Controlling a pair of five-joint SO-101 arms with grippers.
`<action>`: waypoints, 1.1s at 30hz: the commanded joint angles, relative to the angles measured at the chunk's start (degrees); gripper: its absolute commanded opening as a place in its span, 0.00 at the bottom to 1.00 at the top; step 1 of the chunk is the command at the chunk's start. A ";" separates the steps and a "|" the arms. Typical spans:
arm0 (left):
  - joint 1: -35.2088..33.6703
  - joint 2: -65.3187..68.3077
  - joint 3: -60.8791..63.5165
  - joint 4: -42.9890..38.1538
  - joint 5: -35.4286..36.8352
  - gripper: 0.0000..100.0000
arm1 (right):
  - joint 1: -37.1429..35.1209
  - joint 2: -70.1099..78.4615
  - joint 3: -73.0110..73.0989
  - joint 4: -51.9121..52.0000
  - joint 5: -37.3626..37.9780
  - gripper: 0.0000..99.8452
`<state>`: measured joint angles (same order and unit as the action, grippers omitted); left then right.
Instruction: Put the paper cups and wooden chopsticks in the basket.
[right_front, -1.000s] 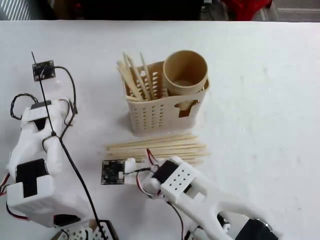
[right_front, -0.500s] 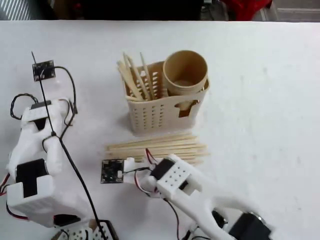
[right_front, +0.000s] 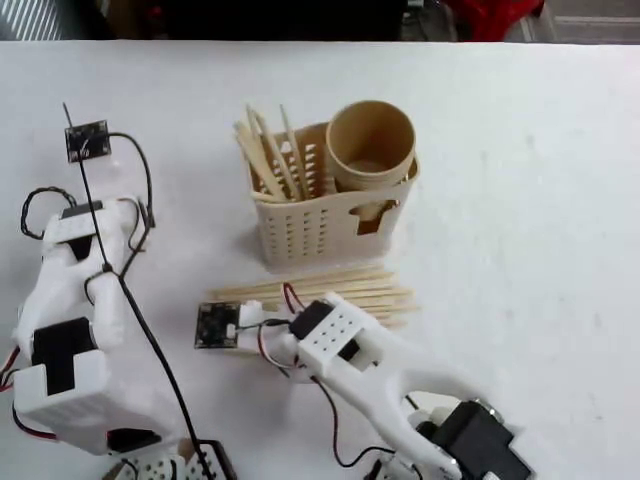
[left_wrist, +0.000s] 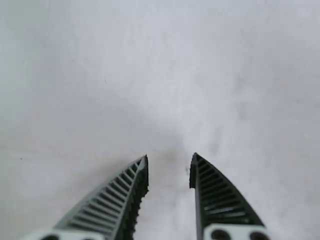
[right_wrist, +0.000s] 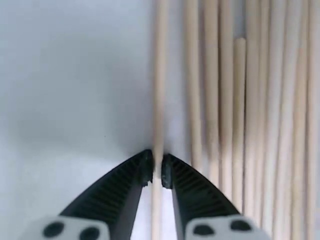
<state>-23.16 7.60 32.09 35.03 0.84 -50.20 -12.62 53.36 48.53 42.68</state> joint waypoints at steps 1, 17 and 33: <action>0.75 -0.22 -1.23 -0.97 -0.62 0.15 | -0.04 -7.43 -0.79 4.79 -1.05 0.02; 0.75 -0.22 -1.41 -0.97 -0.62 0.15 | 7.78 -44.26 -26.55 17.54 -14.51 0.02; 0.75 -0.22 -1.23 -1.05 -0.62 0.15 | 15.52 -15.25 -47.21 -25.71 -32.88 0.02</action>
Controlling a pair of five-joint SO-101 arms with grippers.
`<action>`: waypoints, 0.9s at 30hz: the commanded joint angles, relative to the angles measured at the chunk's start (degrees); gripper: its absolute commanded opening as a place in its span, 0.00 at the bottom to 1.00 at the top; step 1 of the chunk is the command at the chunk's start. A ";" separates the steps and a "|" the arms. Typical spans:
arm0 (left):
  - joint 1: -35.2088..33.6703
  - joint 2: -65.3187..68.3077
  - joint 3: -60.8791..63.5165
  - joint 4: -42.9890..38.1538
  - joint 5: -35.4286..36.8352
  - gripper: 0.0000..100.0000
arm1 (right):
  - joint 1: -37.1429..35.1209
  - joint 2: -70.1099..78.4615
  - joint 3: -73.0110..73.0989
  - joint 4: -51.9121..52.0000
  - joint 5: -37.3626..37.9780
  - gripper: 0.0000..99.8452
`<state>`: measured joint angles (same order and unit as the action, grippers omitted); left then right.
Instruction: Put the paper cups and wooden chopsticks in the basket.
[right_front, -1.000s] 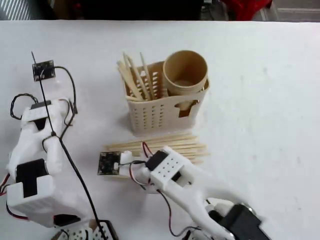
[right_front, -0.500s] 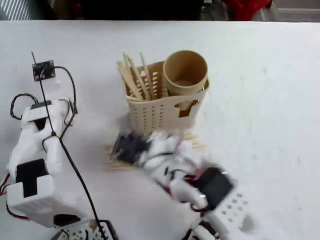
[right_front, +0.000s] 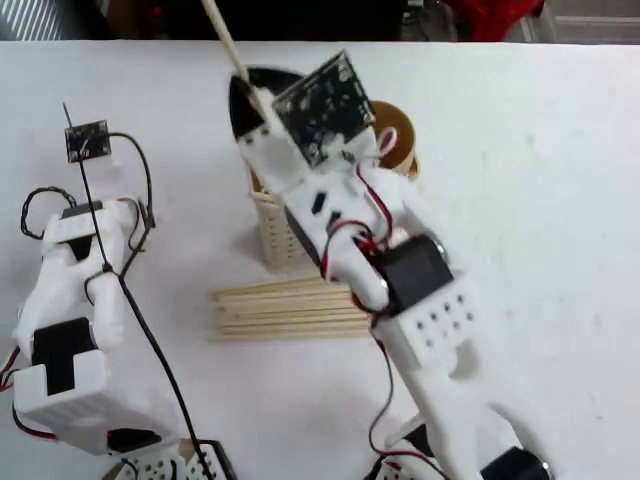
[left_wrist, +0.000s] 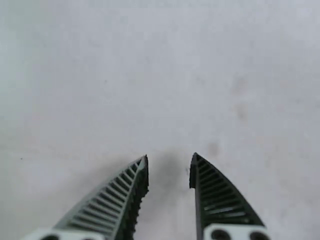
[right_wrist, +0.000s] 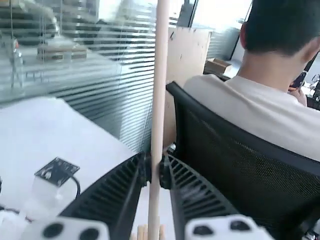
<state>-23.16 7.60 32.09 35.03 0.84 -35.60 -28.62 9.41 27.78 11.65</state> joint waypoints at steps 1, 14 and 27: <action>0.75 -0.22 -1.23 -1.05 -0.62 0.15 | 1.01 1.19 -2.99 -5.05 -2.11 0.02; 0.75 -0.22 -1.41 -1.05 -0.62 0.16 | 0.92 1.36 4.04 -5.32 -2.11 0.13; 0.75 -0.22 -1.41 -1.05 -0.62 0.16 | 0.66 -1.98 4.04 22.20 -1.58 0.17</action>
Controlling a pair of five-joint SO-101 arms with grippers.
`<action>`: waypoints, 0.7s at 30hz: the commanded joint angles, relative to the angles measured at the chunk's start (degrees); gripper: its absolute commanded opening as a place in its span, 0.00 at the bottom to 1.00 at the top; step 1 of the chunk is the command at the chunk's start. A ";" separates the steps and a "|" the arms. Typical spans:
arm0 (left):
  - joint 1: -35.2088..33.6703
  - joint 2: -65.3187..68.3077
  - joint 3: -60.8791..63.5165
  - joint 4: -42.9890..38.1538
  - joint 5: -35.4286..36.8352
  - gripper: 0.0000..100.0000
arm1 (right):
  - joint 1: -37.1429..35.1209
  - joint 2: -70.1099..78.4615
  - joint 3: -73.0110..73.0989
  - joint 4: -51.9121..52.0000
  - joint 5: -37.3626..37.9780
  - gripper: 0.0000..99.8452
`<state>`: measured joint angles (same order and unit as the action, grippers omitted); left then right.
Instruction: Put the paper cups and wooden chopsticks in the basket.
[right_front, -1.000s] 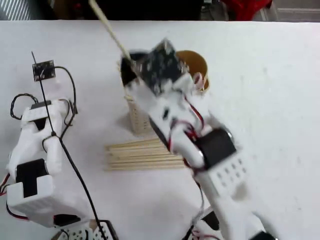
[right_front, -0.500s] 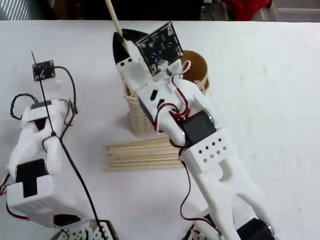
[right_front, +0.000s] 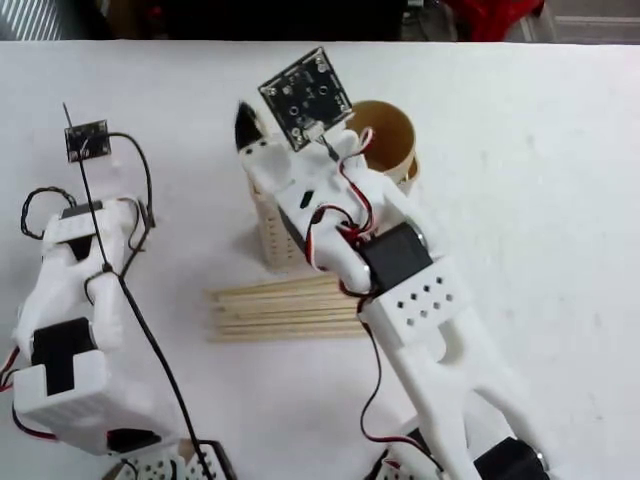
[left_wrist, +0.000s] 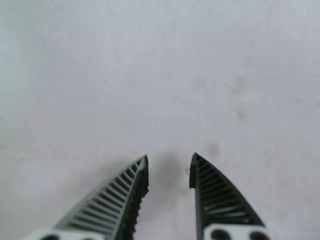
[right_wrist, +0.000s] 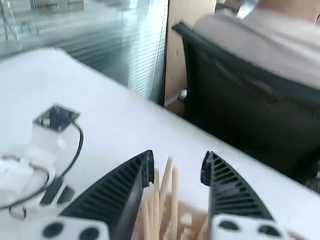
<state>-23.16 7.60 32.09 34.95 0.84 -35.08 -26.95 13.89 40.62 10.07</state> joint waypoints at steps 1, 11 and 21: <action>0.75 -0.22 -1.49 -0.97 -0.62 0.16 | 0.04 -5.49 -0.44 14.46 0.09 0.17; 0.75 -0.22 -1.49 -0.97 -0.62 0.16 | -14.81 -13.32 22.59 31.69 27.69 0.17; 0.75 -0.22 -1.32 -0.97 -0.62 0.15 | -17.71 -6.46 48.70 7.78 36.40 0.17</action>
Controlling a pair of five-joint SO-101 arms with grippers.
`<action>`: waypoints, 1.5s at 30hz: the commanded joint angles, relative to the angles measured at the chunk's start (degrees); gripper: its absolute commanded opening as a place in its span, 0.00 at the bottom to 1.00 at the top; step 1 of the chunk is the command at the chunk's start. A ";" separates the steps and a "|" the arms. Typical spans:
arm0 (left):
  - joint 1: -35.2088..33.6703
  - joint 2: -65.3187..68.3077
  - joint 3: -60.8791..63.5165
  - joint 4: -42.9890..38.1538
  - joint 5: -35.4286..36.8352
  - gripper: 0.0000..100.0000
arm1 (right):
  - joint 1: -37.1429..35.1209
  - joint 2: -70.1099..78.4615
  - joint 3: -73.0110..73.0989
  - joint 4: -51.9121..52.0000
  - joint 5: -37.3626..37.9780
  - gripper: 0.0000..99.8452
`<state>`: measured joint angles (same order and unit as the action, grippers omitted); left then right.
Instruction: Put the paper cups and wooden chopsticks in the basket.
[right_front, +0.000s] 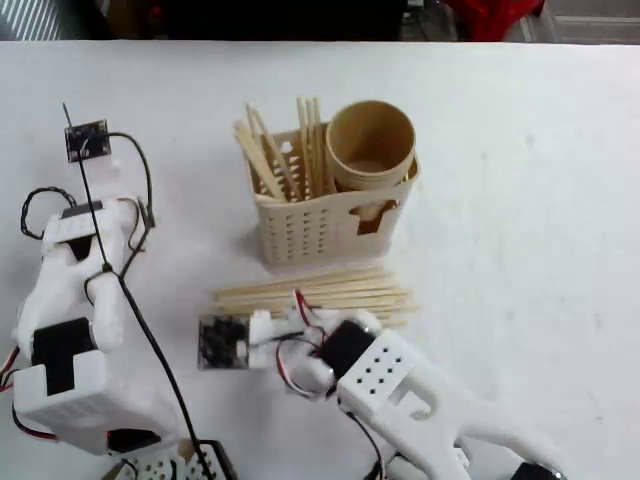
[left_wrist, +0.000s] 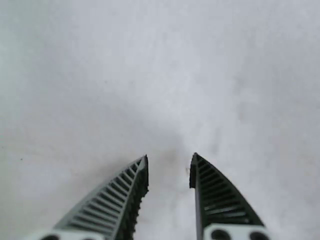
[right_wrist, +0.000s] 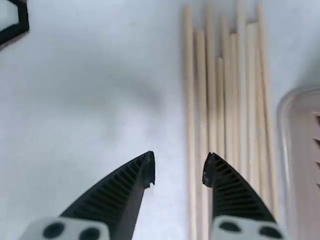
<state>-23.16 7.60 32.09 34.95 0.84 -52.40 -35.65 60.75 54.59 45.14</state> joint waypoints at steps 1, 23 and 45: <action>0.75 -0.22 -1.32 -0.97 -0.62 0.15 | -0.22 4.00 2.02 -7.60 1.32 0.17; 0.75 -0.22 -1.23 -0.88 -0.62 0.15 | 4.35 17.54 -0.79 -14.20 0.09 0.02; 0.75 -0.22 -1.32 -0.97 -0.62 0.15 | 5.41 -27.03 -18.64 7.69 -15.56 0.02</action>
<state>-23.16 7.60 32.09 34.95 0.84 -47.91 -60.44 51.16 61.27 30.46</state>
